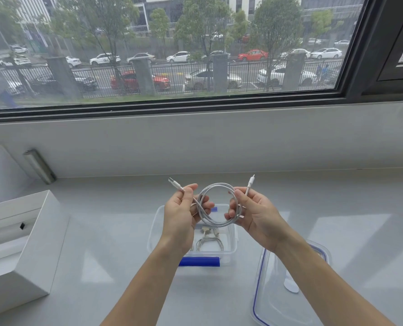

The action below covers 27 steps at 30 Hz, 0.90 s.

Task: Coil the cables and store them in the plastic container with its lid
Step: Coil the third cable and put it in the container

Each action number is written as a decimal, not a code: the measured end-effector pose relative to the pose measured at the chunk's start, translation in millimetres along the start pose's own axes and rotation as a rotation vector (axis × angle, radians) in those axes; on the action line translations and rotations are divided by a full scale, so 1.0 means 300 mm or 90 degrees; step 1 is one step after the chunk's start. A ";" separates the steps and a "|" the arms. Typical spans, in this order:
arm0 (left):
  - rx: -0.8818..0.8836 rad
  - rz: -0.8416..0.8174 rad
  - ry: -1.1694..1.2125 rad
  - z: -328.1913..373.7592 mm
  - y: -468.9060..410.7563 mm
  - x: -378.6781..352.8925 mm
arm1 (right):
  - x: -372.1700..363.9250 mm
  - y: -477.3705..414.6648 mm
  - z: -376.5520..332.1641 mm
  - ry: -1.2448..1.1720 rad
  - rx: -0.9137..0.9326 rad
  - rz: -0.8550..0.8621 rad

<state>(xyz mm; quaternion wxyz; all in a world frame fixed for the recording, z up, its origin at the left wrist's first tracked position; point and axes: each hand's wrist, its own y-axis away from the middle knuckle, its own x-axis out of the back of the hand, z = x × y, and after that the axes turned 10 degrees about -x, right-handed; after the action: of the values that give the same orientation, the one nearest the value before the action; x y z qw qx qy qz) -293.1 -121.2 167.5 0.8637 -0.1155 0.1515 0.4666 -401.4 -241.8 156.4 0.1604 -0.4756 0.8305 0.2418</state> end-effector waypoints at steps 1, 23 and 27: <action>0.018 0.004 0.018 0.003 0.002 -0.001 | -0.001 0.000 0.001 -0.001 0.005 0.001; 0.023 -0.068 0.107 0.006 0.003 -0.007 | 0.011 -0.015 0.015 0.065 -0.084 0.151; 0.026 -0.066 0.126 -0.004 0.005 -0.023 | 0.002 -0.012 0.027 0.137 -0.088 0.133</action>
<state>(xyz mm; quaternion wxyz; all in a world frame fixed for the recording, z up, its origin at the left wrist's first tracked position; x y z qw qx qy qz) -298.1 -126.2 168.9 0.8695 -0.1507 0.2396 0.4047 -398.4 -239.3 148.5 0.0112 -0.4196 0.8692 0.2613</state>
